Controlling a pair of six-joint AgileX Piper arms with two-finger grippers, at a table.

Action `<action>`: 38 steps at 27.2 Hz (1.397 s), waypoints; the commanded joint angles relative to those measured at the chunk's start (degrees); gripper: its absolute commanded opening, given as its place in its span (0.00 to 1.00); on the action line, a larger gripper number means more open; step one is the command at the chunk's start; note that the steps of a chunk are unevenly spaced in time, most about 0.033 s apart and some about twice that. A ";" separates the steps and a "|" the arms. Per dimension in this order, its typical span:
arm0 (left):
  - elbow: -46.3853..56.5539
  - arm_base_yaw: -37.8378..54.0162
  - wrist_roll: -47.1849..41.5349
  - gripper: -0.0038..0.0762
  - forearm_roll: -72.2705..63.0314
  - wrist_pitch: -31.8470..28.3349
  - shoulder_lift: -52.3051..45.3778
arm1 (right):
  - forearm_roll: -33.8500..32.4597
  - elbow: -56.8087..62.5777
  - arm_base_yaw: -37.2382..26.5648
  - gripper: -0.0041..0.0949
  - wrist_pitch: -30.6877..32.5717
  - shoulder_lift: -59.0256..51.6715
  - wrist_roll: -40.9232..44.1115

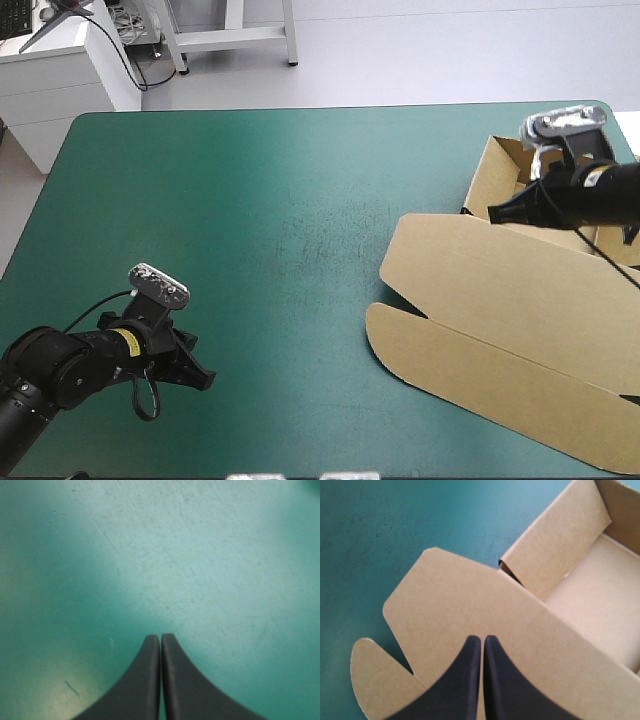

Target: Fold the box

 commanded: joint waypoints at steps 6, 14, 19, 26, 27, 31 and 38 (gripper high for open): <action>-1.35 0.07 -0.14 0.04 -0.83 -2.62 -0.43 | -1.03 20.57 0.24 0.04 -9.74 -15.84 -1.80; 2.20 0.07 3.17 0.04 -5.86 -3.14 -0.92 | 1.15 36.72 0.24 0.04 -12.35 -28.21 -3.60; 8.18 0.07 6.03 0.04 -9.16 -5.84 -4.04 | 2.77 43.72 0.24 0.04 -12.71 -33.85 -3.99; 11.52 0.07 6.03 0.04 -8.53 -6.08 -9.74 | 3.84 50.55 0.24 0.04 -13.66 -40.81 -5.86; 12.42 0.07 6.03 0.04 -8.43 -6.08 -10.85 | 4.09 52.05 0.24 0.04 -13.79 -42.42 -5.86; 14.47 0.07 6.70 0.04 -8.32 -6.13 -12.48 | 4.09 54.78 0.24 0.04 -14.03 -45.54 -5.86; 14.47 0.07 6.70 0.04 -8.54 -4.29 -12.48 | 4.19 54.99 0.24 0.04 -14.03 -45.84 -5.86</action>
